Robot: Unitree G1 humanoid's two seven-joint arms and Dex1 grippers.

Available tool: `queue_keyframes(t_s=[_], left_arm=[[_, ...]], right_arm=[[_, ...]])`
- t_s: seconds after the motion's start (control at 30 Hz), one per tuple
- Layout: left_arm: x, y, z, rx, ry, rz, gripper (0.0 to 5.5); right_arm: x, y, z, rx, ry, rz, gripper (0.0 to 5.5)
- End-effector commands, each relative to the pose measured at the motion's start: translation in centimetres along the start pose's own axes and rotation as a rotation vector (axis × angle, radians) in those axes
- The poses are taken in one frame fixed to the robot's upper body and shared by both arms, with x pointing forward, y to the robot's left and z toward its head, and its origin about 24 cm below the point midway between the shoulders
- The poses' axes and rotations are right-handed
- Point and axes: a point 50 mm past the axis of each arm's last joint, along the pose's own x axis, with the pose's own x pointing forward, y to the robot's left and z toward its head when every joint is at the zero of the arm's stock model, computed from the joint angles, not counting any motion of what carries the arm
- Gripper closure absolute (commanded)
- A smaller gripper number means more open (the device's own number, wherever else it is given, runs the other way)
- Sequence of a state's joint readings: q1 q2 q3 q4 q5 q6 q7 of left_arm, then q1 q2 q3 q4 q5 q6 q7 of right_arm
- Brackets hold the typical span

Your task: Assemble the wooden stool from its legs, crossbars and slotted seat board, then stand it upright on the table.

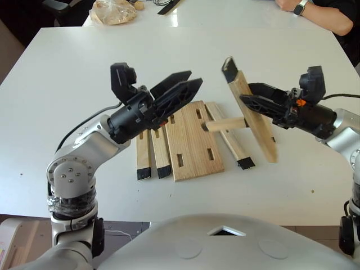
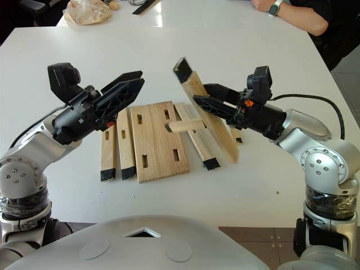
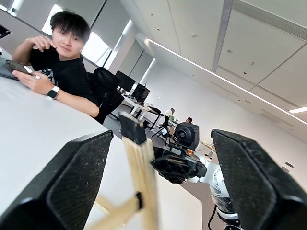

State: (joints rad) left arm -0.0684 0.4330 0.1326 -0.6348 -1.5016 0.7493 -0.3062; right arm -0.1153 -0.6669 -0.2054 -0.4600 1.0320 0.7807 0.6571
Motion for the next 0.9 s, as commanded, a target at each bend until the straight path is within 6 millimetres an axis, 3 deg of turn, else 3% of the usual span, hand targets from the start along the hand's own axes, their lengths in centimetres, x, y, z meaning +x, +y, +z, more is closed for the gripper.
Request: queue_keyframes(t_s=[0.03,0.13,0.23,0.47,0.6,0.9], left_arm=[[0.9,-1.0,-0.5,-0.002,0.017,-0.039,1.70],[2.2,-1.1,-1.0,-0.040,0.001,-0.075,1.70],[4.1,0.0,-2.0,-0.133,-0.053,-0.031,1.70],[9.3,2.5,-2.4,-0.489,-0.365,0.019,1.70],[10.0,2.1,-2.5,-0.526,-0.414,-0.006,1.70],[8.8,3.5,-1.1,-0.559,-0.561,0.035,1.70]], right_arm=[[2.0,-1.5,2.0,-0.084,-0.112,-0.099,3.43],[4.1,-2.1,3.8,-0.104,-0.207,-0.138,3.43],[6.9,-1.3,4.9,-0.124,-0.255,-0.099,3.43],[11.1,0.3,7.3,-0.096,-0.363,-0.043,3.43],[11.5,0.8,8.5,-0.070,-0.432,-0.039,3.43],[10.5,1.1,10.3,0.057,-0.563,-0.078,3.43]])
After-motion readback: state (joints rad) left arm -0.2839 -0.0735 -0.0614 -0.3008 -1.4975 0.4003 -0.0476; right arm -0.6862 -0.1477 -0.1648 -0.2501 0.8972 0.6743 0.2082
